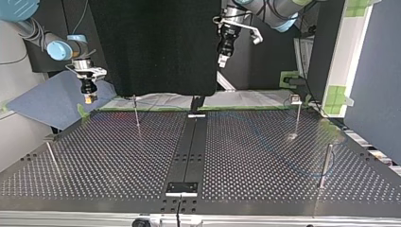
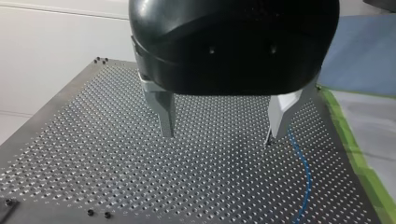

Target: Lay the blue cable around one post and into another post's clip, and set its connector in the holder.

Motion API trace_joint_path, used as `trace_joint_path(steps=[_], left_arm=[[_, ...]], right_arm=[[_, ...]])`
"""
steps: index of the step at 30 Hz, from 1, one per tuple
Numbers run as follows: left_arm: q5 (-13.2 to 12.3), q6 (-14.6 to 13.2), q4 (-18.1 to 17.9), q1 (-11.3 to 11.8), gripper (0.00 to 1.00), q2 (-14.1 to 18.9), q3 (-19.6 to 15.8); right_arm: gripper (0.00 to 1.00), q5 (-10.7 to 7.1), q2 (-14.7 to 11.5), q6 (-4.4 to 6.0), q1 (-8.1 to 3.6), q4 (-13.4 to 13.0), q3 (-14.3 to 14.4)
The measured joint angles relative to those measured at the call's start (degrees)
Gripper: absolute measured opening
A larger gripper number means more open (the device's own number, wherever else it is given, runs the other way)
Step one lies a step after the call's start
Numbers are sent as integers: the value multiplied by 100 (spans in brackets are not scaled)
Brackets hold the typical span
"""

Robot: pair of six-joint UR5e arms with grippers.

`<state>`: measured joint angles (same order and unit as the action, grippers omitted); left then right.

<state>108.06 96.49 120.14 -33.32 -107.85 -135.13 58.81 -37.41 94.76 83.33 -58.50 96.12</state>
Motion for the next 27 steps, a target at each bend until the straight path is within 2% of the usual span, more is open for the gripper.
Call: trace_joint_path(steps=[6,19,22,27], left_arm=[[0,21,-201,24,100,1,-206],[-5,36,-253,49,100,2,-9],[-7,36,-244,52,100,1,9],[-9,36,-209,60,100,0,13]], right_arm=[[0,0,0,0,2,0,0],[0,24,-2,-40,-15,55,-6],[0,82,-4,-112,-31,122,-51],[0,321,-30,-361,-55,357,-174]])
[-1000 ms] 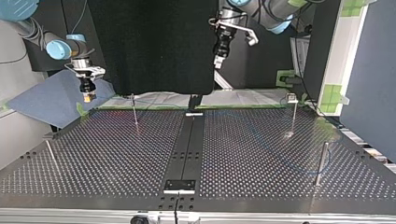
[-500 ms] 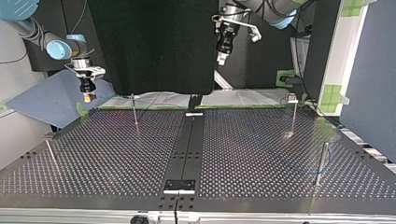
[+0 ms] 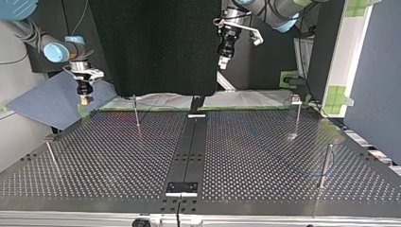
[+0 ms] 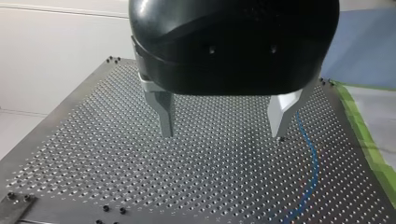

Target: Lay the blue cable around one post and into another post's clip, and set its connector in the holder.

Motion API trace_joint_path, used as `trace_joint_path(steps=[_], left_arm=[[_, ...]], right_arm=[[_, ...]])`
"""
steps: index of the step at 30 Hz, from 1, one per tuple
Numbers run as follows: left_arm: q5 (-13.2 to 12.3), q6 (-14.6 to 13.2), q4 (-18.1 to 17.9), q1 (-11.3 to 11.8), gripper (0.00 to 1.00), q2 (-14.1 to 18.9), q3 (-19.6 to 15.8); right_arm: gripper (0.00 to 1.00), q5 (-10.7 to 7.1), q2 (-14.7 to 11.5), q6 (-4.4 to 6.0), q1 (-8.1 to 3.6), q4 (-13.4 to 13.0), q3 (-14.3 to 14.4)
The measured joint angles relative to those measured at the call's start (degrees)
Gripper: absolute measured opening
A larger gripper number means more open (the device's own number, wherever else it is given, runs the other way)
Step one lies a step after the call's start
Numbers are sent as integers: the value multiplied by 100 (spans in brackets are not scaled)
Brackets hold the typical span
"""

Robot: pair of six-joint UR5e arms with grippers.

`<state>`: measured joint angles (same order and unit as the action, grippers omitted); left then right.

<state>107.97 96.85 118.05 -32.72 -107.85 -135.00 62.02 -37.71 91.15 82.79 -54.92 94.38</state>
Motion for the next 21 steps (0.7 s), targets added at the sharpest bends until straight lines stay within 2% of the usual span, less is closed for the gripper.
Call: trace_joint_path(steps=[2,5,8,13,21], left_arm=[[0,0,10,2,100,0,0],[0,0,15,5,100,-1,1],[0,0,17,6,100,-1,2],[0,0,17,8,100,-1,2],[-4,0,18,8,100,0,2]], right_arm=[[0,80,-38,-113,-12,112,-27],[0,140,-140,-227,-20,269,-42],[0,166,-274,-254,-26,422,-44],[0,167,-517,-206,-6,663,-45],[0,169,-910,14,90,845,-46]])
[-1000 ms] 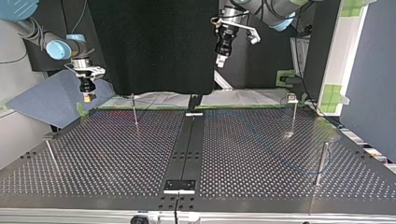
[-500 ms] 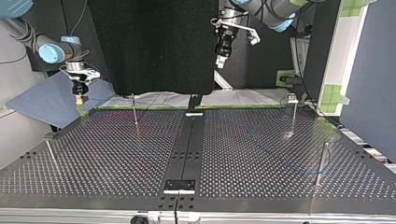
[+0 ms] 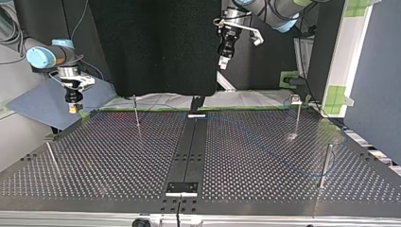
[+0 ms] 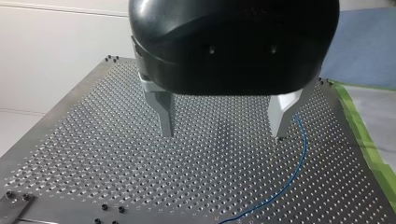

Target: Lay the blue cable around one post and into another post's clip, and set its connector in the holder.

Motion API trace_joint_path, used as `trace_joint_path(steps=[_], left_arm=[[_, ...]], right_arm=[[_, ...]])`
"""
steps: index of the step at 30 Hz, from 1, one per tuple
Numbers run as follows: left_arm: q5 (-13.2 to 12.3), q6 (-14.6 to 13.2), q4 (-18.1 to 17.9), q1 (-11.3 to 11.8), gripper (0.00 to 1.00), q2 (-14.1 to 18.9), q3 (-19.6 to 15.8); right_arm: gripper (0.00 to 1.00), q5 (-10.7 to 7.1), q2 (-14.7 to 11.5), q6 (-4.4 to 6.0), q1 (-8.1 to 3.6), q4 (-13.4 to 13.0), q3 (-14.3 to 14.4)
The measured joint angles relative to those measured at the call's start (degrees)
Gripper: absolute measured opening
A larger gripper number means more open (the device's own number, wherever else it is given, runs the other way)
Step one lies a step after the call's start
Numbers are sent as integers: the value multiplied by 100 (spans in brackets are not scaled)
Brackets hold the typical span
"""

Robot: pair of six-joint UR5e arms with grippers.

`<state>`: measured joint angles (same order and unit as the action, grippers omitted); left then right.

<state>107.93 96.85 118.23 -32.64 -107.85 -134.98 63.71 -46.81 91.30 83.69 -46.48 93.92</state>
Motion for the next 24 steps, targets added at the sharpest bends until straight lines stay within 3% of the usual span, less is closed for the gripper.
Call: trace_joint_path(steps=[12,16,19,24], left_arm=[[-24,6,0,-6,100,1,0],[-29,8,0,-6,100,0,0],[-31,8,0,-6,100,1,0],[-54,9,-16,-4,100,1,-2]], right_arm=[[0,10,-658,44,144,207,-5],[0,70,-820,29,244,322,3],[0,192,-869,-2,315,458,8],[0,332,-885,-154,427,692,14]])
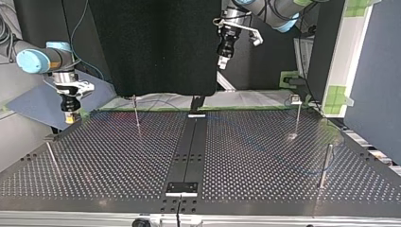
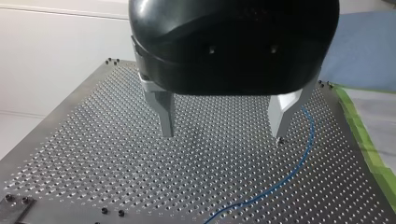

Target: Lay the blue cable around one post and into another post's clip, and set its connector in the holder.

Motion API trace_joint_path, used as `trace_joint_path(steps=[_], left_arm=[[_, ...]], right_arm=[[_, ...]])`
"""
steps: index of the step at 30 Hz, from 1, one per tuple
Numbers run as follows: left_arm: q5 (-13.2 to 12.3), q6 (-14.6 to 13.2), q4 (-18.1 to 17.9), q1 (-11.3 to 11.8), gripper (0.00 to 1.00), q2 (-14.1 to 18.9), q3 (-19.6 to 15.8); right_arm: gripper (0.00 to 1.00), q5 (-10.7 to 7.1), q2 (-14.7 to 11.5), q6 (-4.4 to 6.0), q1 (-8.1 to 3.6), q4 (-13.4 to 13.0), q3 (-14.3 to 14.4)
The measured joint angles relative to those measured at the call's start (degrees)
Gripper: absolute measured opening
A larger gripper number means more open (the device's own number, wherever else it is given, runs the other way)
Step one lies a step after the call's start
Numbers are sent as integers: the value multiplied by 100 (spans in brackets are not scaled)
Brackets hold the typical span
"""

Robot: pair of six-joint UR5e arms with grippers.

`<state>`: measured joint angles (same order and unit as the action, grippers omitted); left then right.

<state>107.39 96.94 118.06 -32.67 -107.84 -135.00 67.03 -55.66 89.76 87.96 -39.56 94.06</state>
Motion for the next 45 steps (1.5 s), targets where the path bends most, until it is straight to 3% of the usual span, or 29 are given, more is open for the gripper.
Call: trace_joint_path(steps=[6,12,22,27,32,45], left_arm=[[-19,0,-6,3,100,-1,1],[-21,0,-9,3,100,-1,2],[-15,0,14,4,100,3,2],[-12,0,17,4,100,2,1],[-6,-3,36,4,100,2,1],[4,-4,68,4,100,0,1]], right_arm=[[0,159,-14,-140,102,286,2],[0,206,-167,-322,190,559,1],[0,314,-540,-253,284,788,3],[0,475,-578,-153,304,838,1],[0,655,-588,83,274,811,0],[0,706,-859,461,228,713,-4]])
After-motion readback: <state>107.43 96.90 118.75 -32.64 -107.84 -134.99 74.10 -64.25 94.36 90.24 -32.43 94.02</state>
